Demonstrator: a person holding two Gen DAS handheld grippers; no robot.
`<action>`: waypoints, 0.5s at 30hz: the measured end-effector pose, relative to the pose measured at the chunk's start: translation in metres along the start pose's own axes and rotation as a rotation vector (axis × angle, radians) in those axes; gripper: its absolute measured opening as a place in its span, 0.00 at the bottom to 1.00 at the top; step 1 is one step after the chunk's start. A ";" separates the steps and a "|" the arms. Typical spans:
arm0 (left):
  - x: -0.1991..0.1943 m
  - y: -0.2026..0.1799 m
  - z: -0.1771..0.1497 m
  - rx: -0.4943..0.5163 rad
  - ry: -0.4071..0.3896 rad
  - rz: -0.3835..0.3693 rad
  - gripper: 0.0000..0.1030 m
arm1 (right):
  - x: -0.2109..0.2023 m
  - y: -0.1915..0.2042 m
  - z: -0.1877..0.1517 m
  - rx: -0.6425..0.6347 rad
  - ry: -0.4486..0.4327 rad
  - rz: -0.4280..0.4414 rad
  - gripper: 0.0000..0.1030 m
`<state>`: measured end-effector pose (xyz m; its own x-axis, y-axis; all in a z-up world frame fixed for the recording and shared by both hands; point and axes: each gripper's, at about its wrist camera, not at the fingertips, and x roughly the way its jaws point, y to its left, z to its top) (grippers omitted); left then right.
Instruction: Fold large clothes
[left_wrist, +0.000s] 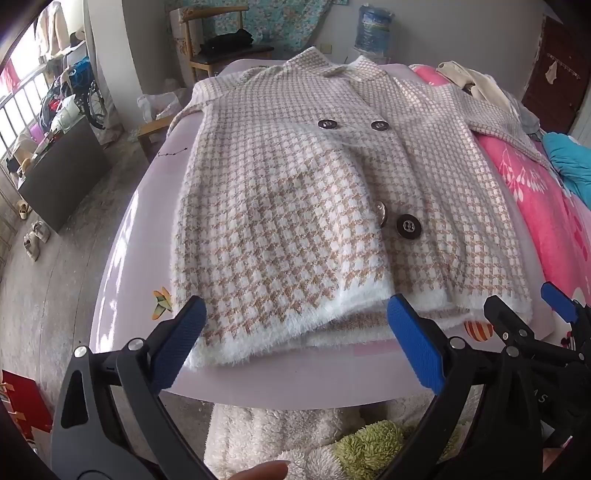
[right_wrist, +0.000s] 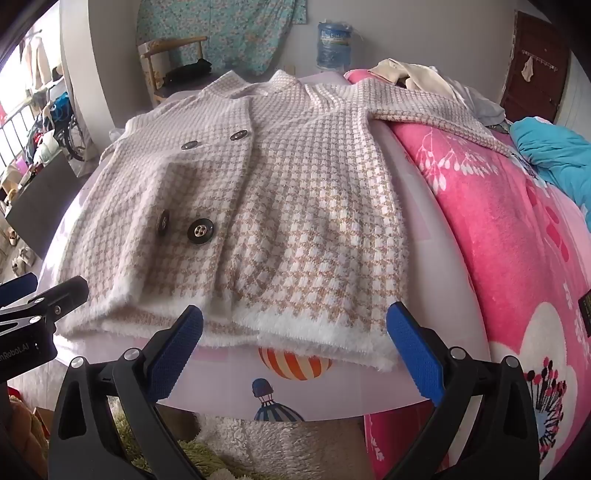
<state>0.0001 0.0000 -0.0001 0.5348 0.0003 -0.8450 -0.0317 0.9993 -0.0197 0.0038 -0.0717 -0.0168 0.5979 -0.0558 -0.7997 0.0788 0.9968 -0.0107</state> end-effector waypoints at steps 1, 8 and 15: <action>0.000 0.000 0.000 -0.001 -0.002 -0.002 0.92 | 0.000 0.000 0.000 0.000 -0.001 0.001 0.94; -0.001 -0.001 0.000 0.003 -0.004 0.000 0.92 | 0.000 0.000 0.000 -0.001 -0.001 -0.001 0.94; 0.000 0.000 0.000 0.000 -0.003 -0.001 0.92 | 0.000 0.000 0.001 0.000 0.000 -0.001 0.94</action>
<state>0.0000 0.0000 0.0000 0.5376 -0.0002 -0.8432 -0.0312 0.9993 -0.0201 0.0047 -0.0713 -0.0160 0.5980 -0.0567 -0.7995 0.0794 0.9968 -0.0114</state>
